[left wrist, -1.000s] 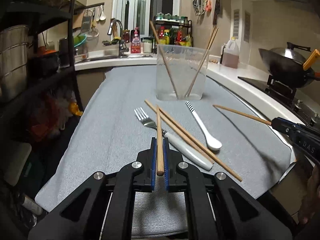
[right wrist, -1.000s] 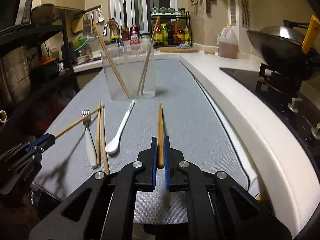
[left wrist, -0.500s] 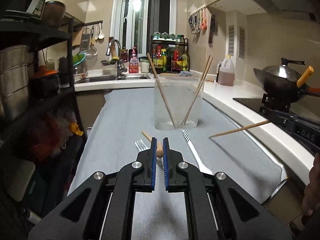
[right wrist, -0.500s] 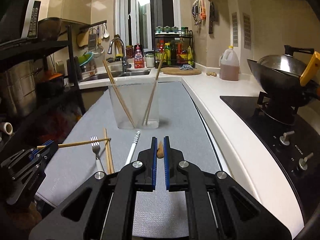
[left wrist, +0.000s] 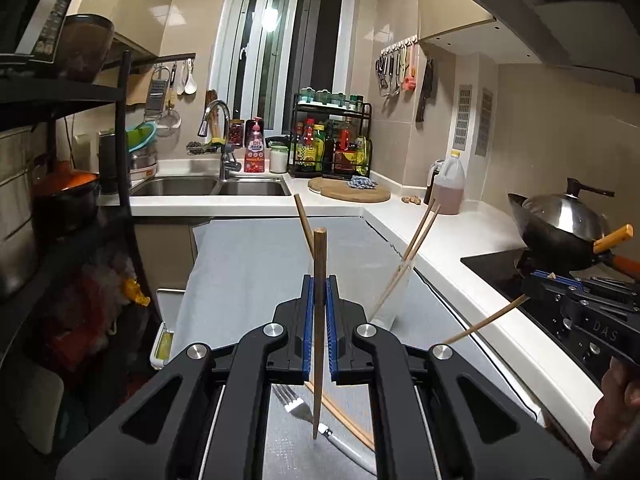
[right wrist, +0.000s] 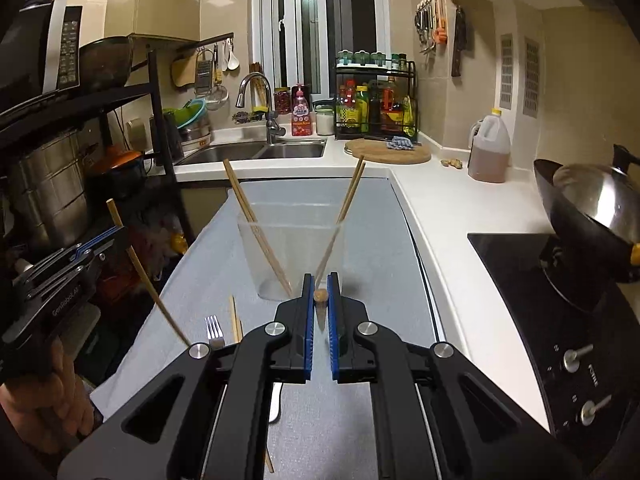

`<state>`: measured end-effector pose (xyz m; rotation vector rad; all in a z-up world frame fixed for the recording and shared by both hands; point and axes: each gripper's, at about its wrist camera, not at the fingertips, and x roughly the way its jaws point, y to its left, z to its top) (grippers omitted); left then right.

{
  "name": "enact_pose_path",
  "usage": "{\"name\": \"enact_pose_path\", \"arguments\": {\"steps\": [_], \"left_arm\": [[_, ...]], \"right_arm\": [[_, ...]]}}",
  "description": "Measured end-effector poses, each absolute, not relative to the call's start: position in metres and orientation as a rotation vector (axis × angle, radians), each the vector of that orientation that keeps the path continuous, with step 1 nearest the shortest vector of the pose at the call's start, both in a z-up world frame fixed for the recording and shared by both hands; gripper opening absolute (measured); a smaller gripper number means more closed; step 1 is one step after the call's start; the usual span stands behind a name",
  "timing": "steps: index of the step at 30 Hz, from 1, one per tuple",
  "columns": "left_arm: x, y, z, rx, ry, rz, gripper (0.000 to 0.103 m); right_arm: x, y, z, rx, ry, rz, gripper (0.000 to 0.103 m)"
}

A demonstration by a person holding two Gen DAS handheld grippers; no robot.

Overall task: Organize utensils
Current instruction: 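Lift both held chopsticks and carry them over the clear container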

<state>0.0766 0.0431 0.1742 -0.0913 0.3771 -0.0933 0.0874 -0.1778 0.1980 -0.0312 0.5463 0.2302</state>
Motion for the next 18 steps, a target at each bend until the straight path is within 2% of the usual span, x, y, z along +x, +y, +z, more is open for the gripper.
{"name": "enact_pose_path", "arguments": {"steps": [18], "left_arm": [[0.130,0.042,0.201,-0.119,0.485,-0.132,0.006]], "right_arm": [[0.135,-0.169,0.244,-0.017,0.593,0.284,0.006]]}}
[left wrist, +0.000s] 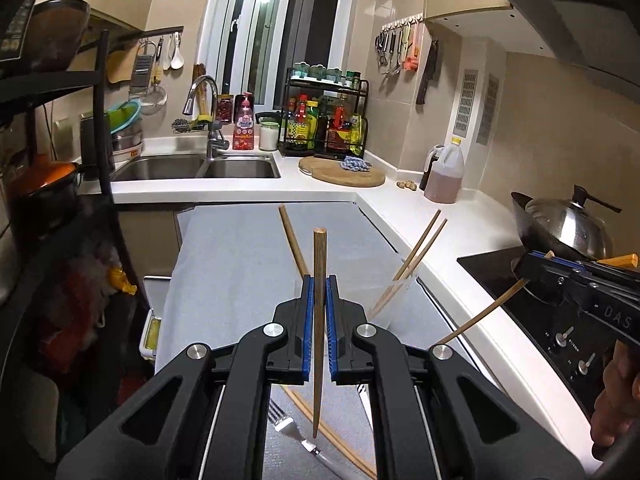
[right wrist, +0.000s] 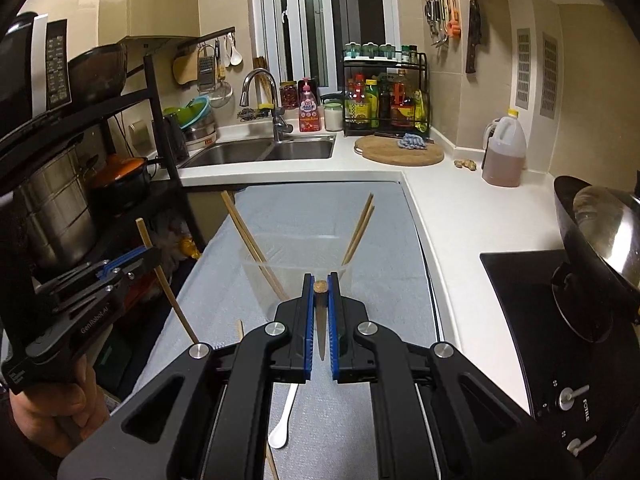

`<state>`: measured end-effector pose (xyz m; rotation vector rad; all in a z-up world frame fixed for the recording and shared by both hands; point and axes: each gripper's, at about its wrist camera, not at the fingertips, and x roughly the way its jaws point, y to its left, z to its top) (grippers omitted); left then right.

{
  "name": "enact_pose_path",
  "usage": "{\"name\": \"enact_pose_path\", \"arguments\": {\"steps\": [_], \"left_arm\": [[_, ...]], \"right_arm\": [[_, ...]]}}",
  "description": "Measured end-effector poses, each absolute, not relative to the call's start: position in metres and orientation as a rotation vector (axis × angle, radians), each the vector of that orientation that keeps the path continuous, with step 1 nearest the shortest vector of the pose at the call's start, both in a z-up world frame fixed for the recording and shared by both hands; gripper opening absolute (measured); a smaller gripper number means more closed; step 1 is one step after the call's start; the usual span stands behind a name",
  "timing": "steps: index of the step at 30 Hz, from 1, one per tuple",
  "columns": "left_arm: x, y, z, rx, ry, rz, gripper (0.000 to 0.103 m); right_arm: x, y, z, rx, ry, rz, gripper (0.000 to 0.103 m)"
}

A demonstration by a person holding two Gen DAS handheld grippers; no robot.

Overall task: Organize utensils
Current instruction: 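Lift both held chopsticks and carry them over the clear container, then lower the chopsticks into the container and open both grippers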

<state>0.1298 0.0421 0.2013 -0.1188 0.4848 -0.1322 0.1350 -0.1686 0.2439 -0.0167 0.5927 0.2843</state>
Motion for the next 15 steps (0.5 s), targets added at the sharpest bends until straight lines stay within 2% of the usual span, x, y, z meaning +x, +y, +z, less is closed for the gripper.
{"name": "enact_pose_path", "arguments": {"steps": [6,11,15], "left_arm": [[0.156,0.044,0.236,-0.142,0.472,-0.163,0.006],[0.174,0.042,0.286,-0.130,0.370,-0.188,0.006],[0.194,0.038,0.301,-0.133,0.313,-0.181,0.006]], "right_arm": [[0.146,-0.165,0.284,-0.015,0.554,0.328,0.006],[0.154,-0.166,0.327,0.002,0.475,0.352,0.006],[0.172,-0.159,0.336,-0.014,0.459,0.348,0.006]]}}
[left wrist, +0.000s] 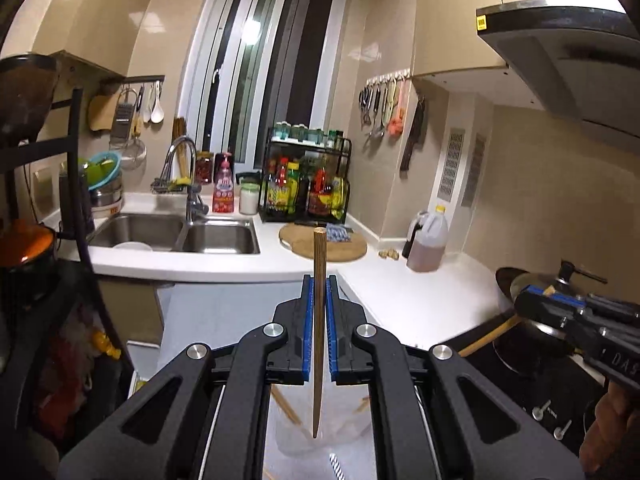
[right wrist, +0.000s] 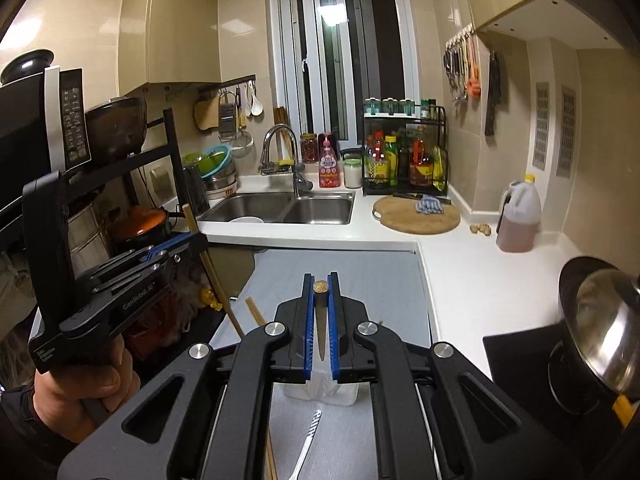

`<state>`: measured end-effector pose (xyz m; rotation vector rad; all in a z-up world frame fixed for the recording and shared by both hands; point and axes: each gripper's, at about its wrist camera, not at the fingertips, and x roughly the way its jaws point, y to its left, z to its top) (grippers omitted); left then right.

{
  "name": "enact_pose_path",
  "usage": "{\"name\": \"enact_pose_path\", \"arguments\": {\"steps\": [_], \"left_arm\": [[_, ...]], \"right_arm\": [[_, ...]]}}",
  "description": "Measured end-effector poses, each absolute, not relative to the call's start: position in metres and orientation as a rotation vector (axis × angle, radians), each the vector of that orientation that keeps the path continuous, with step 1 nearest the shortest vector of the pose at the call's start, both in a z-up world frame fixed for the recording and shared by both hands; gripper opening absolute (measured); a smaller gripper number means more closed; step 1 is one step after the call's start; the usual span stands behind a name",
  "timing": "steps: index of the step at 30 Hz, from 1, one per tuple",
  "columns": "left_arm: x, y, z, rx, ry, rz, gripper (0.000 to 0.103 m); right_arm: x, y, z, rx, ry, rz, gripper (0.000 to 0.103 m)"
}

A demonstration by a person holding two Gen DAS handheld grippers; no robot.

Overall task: Organize utensils
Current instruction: 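Lower the chopsticks into the container and open both grippers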

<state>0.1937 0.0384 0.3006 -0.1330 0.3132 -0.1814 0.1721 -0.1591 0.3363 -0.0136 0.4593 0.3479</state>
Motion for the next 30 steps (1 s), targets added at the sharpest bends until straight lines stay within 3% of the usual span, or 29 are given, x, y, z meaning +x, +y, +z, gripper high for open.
{"name": "enact_pose_path", "arguments": {"steps": [16,21,30], "left_arm": [[0.267,0.020,0.211,-0.018,0.545,-0.138,0.006],[0.257,0.021,0.217,-0.025,0.540,-0.145,0.014],[0.180,0.036,0.244,-0.084,0.428,-0.130,0.015]], "right_arm": [[0.249,-0.137,0.240,-0.066,0.676,0.318,0.007],[0.239,-0.137,0.245,-0.091,0.654,0.289,0.017],[0.172,-0.159,0.278,-0.062,0.473,0.298,0.021]]}}
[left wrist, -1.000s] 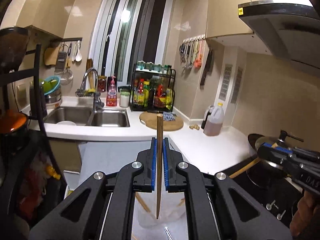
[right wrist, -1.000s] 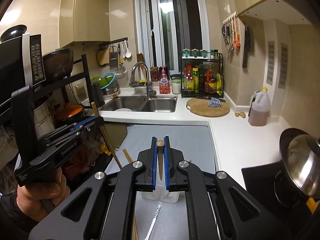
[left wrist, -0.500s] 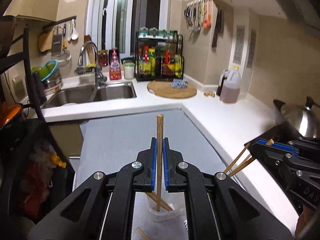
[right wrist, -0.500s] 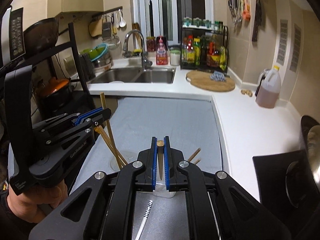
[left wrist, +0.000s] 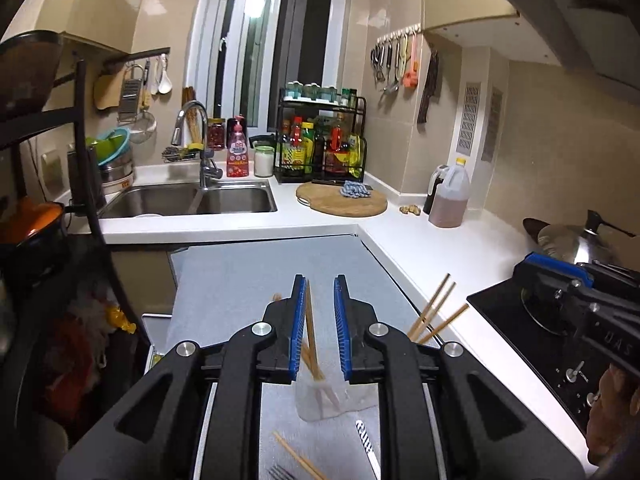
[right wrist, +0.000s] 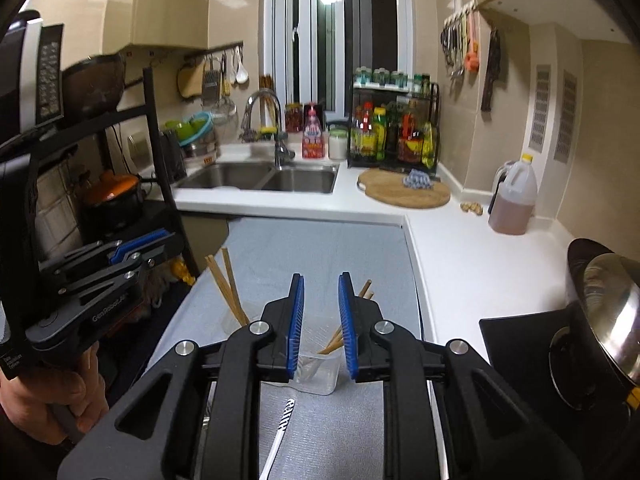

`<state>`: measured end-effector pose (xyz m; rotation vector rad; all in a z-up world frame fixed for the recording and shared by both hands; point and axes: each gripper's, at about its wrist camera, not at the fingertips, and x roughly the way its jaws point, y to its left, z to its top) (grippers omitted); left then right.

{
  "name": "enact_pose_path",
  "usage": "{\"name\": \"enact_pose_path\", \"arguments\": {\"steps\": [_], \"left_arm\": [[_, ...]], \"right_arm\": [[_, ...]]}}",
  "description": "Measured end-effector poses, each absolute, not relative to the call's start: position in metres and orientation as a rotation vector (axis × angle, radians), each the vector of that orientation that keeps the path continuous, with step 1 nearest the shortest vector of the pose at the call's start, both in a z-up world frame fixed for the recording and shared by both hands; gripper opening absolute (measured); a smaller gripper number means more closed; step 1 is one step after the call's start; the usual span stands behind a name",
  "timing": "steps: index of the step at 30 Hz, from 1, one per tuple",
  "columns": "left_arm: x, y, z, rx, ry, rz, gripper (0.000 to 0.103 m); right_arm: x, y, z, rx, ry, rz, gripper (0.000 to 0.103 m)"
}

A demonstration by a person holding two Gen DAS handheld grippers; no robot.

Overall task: Organize utensils
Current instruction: 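Grasp the white-handled fork with the left gripper while the right gripper approaches the spoon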

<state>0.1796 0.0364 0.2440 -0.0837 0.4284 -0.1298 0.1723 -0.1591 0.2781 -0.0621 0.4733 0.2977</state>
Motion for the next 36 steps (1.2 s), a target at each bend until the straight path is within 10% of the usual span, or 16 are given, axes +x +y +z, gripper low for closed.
{"name": "enact_pose_path", "arguments": {"steps": [19,25,36], "left_arm": [[0.067,0.030,0.039,-0.238,0.655,0.013,0.015],[0.075,0.011,0.015,-0.244,0.712,-0.033,0.027],[0.071,0.007,0.001,-0.194,0.771,0.004,0.019]], "right_arm": [[0.054,-0.191,0.075,0.175,0.558,0.284,0.009],[0.049,-0.185,0.023,0.162,0.644,0.294,0.011],[0.060,-0.171,0.014,0.200,0.718,0.370,0.013]]}}
